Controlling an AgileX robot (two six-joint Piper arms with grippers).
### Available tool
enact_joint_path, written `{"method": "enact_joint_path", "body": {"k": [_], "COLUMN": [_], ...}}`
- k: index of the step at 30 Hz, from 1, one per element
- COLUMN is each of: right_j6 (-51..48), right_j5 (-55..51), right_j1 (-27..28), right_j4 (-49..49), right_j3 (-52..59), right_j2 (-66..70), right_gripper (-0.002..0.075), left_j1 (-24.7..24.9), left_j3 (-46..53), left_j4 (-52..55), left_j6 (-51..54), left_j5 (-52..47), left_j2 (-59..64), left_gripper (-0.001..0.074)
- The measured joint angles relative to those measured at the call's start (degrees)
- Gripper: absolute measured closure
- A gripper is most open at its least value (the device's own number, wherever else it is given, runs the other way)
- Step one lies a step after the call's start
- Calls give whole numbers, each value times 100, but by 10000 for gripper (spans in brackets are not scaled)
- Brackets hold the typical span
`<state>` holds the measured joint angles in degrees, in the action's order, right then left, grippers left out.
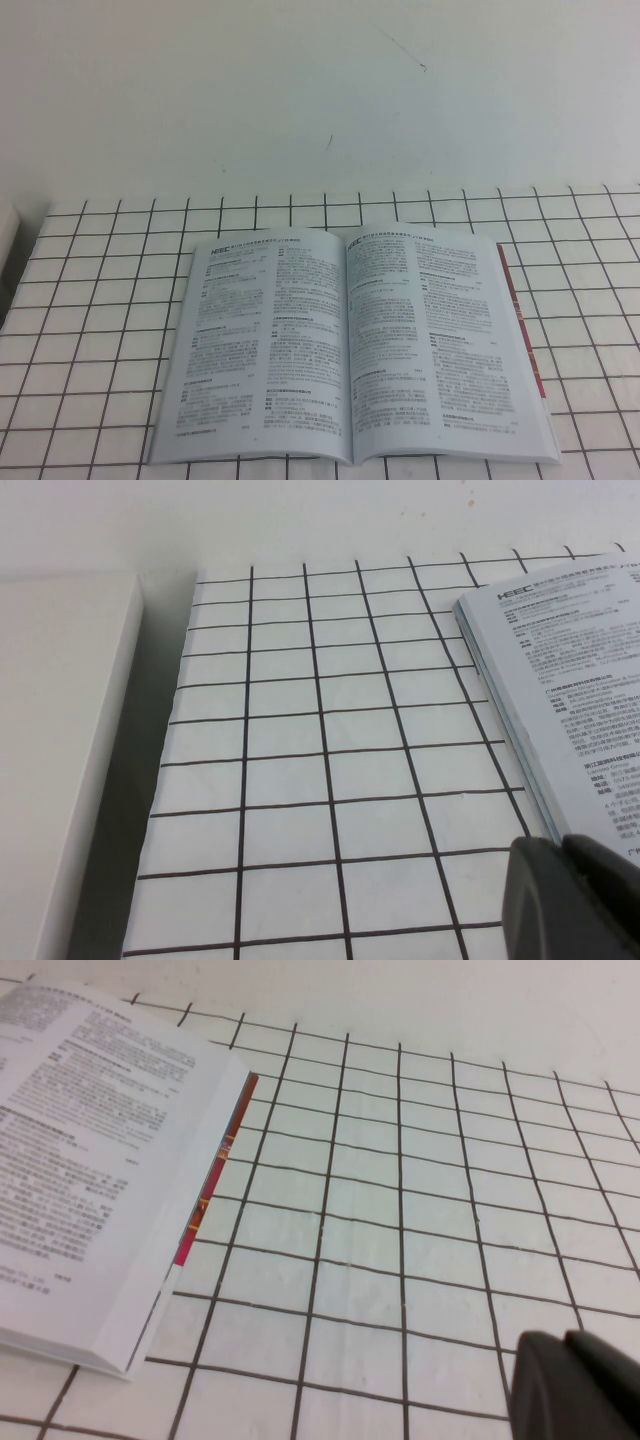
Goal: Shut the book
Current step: 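Close the open booklet and leave it lying on the table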
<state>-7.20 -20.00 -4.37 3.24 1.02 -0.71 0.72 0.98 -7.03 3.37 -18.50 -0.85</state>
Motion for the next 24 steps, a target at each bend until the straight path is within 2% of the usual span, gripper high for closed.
{"method": "enact_joint_path", "body": {"k": [13, 18, 24], "right_j6": [0, 0, 12], "right_j5": [262, 1371, 3243], "right_j1": [0, 0, 0], "right_j4": [0, 12, 32], "right_j3": [50, 62, 62], "right_j2": [0, 0, 0], "right_gripper": [729, 729, 729], "left_j1": [0, 0, 0], "left_j3": [13, 33, 33], "left_j4": [0, 0, -139], "left_j6": [9, -1, -10], "left_j5": [220, 1206, 2714], "left_j2": [0, 0, 0], "left_gripper": [738, 738, 738]}}
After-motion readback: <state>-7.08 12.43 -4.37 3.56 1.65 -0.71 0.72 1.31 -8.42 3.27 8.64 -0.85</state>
